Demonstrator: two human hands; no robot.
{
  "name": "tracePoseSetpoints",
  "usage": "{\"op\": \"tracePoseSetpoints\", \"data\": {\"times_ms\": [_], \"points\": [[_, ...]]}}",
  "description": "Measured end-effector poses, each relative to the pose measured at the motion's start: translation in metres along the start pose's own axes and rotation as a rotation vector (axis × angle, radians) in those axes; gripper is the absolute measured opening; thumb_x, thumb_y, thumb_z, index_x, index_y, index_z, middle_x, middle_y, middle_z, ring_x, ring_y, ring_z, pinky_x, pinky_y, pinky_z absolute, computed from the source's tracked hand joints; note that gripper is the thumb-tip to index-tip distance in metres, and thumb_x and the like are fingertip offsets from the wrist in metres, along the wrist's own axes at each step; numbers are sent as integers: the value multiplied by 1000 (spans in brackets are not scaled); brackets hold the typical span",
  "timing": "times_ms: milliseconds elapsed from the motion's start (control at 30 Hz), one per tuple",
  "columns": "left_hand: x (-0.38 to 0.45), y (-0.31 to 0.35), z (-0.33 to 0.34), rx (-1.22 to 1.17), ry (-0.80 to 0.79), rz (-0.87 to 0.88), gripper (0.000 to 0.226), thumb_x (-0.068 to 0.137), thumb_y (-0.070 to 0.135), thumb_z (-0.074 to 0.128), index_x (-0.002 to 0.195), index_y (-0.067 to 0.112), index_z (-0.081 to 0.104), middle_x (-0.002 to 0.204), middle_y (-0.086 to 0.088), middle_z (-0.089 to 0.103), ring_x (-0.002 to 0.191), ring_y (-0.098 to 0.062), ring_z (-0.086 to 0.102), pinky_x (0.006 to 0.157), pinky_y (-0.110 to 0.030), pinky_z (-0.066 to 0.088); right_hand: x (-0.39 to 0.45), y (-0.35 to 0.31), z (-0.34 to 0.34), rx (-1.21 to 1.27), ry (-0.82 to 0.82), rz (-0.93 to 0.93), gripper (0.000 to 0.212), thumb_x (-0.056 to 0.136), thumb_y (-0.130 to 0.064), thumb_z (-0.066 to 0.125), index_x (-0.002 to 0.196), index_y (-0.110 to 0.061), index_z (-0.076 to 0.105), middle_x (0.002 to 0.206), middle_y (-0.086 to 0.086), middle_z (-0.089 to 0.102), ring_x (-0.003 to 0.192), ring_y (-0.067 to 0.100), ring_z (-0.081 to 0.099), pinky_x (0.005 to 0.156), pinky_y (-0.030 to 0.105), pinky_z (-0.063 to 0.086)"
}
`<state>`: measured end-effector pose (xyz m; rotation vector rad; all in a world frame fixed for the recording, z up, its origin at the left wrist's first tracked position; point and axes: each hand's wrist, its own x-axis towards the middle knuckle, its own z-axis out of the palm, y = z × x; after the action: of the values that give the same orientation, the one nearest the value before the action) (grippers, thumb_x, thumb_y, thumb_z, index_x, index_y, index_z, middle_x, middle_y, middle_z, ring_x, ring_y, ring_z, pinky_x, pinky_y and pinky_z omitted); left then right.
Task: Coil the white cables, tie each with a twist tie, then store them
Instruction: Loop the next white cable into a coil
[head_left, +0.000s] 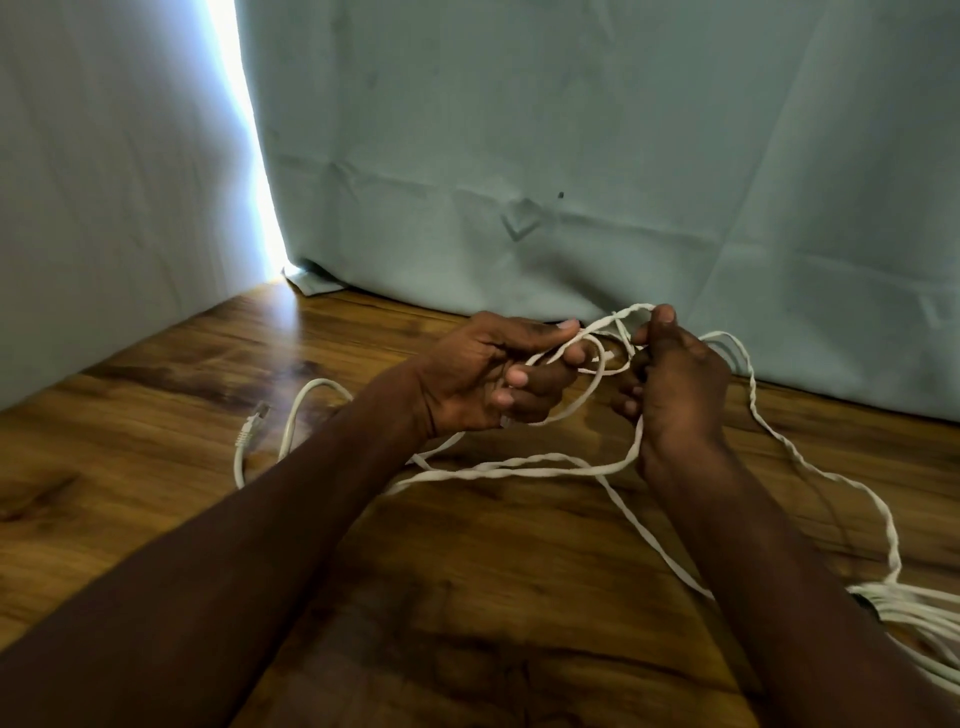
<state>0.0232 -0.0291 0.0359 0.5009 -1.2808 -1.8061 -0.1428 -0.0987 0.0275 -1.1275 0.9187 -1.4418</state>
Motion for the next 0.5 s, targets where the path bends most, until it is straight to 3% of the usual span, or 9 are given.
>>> {"op": "tracePoseSetpoints", "data": {"times_ms": [133, 200, 267, 333, 433, 500], "points": [[2, 9, -4, -229, 5, 235, 37, 111, 24, 26, 109, 4, 57, 53, 6, 47, 38, -5, 30, 44, -20, 24, -6, 4, 3, -181, -163, 6, 39, 106, -40, 54, 81, -13, 67, 52, -1, 42, 38, 11, 34, 39, 20, 30], [3, 15, -9, -382, 27, 376, 38, 110, 24, 31, 125, -1, 55, 56, 6, 49, 39, -6, 41, 45, -17, 31, -11, 8, 6, -478, -300, -144, 38, 107, -39, 53, 82, -17, 69, 53, -6, 49, 40, 10, 40, 44, 21, 32], [3, 17, -14, -478, 100, 489, 41, 106, 24, 40, 134, -2, 55, 62, 5, 55, 47, -5, 53, 49, -15, 41, -19, 10, 12, -933, -476, -410, 31, 108, -34, 50, 92, -21, 72, 68, -8, 65, 56, 8, 53, 52, 22, 35], [1, 18, -16, -520, 231, 585, 43, 106, 24, 43, 137, -3, 56, 72, 3, 65, 59, -6, 65, 56, -16, 53, -31, 13, 22, -1219, -625, -560, 23, 108, -31, 50, 111, -19, 69, 95, 2, 72, 78, 16, 60, 64, 27, 36], [3, 19, -14, -439, 379, 663, 39, 110, 23, 39, 133, -4, 57, 88, -7, 76, 80, -20, 77, 68, -25, 63, -46, 18, 32, -1265, -732, -585, 24, 106, -36, 53, 119, -18, 63, 101, 8, 71, 89, 25, 64, 74, 36, 47], [5, 18, -8, -232, 471, 620, 38, 111, 24, 39, 132, -2, 56, 98, -14, 77, 88, -27, 77, 75, -30, 63, -50, 17, 32, -1179, -753, -593, 16, 103, -35, 58, 105, -21, 66, 94, 1, 70, 85, 18, 64, 73, 35, 50]]}}
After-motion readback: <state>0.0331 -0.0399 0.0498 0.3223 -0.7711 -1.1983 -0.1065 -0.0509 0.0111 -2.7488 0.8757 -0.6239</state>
